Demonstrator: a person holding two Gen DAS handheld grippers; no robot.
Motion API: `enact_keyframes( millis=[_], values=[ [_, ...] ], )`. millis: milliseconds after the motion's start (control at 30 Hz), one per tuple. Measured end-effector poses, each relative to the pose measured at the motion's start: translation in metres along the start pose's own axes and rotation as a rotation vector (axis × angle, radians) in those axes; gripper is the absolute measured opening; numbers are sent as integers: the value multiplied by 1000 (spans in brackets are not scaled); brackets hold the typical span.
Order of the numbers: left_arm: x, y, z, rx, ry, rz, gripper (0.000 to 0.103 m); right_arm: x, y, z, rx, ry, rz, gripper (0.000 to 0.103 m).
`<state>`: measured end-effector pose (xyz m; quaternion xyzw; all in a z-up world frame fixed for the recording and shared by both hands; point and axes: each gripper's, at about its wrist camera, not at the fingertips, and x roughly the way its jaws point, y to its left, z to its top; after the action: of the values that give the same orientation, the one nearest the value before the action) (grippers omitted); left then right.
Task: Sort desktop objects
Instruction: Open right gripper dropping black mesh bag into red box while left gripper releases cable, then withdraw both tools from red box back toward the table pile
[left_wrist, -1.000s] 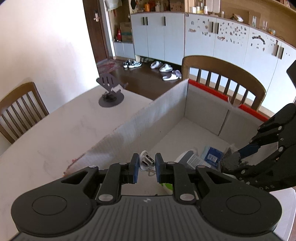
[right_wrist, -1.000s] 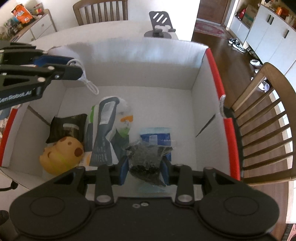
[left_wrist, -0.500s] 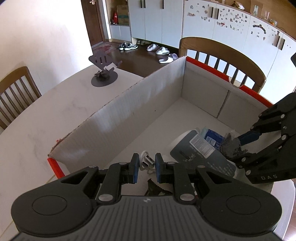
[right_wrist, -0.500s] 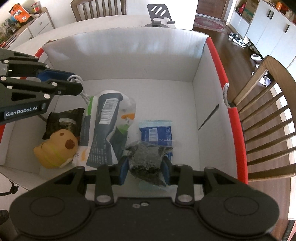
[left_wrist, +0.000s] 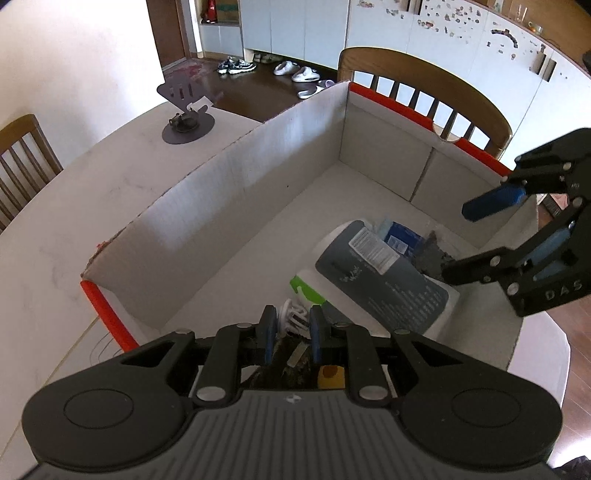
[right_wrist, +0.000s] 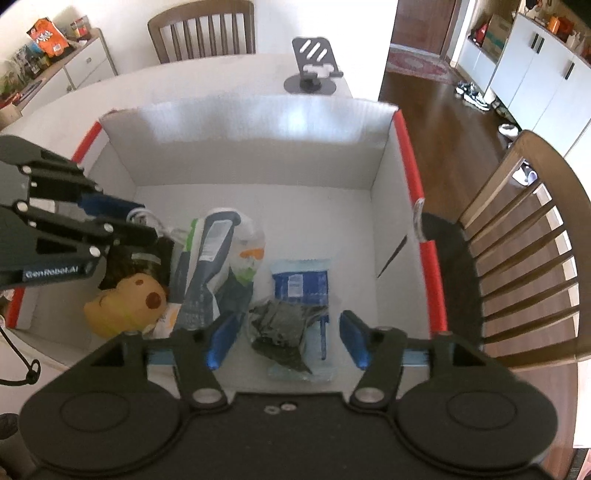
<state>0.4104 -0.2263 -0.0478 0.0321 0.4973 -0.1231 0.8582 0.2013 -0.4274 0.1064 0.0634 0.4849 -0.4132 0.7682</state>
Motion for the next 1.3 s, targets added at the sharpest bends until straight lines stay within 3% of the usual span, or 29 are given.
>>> enact_keyframes(
  millis=[333, 733, 867, 933, 1000, 1067, 1167, 1300],
  values=[
    [-19, 0, -4, 2, -1, -9, 18, -18, 4, -2, -8, -25, 2, 62],
    [-58, 2, -16, -17, -65, -22, 20, -47, 17, -5, -22, -88, 40, 63],
    [-70, -1, -23, -10, -88, -27, 32, -58, 23, -7, -19, -109, 60, 65],
    [-76, -2, -27, -12, -99, -33, 45, -63, 26, -9, -21, -122, 63, 73],
    [-82, -4, -30, -10, -113, -37, 60, -68, 30, -10, -20, -132, 68, 74],
    [-87, -6, -34, -7, -124, -38, 61, -72, 34, -11, -17, -142, 73, 74],
    [-94, -6, -41, -15, -136, -43, 72, -76, 39, -14, -13, -155, 82, 76],
    [-103, -4, -53, -35, -152, -53, 75, -81, 45, -18, -2, -171, 86, 77]
  ],
)
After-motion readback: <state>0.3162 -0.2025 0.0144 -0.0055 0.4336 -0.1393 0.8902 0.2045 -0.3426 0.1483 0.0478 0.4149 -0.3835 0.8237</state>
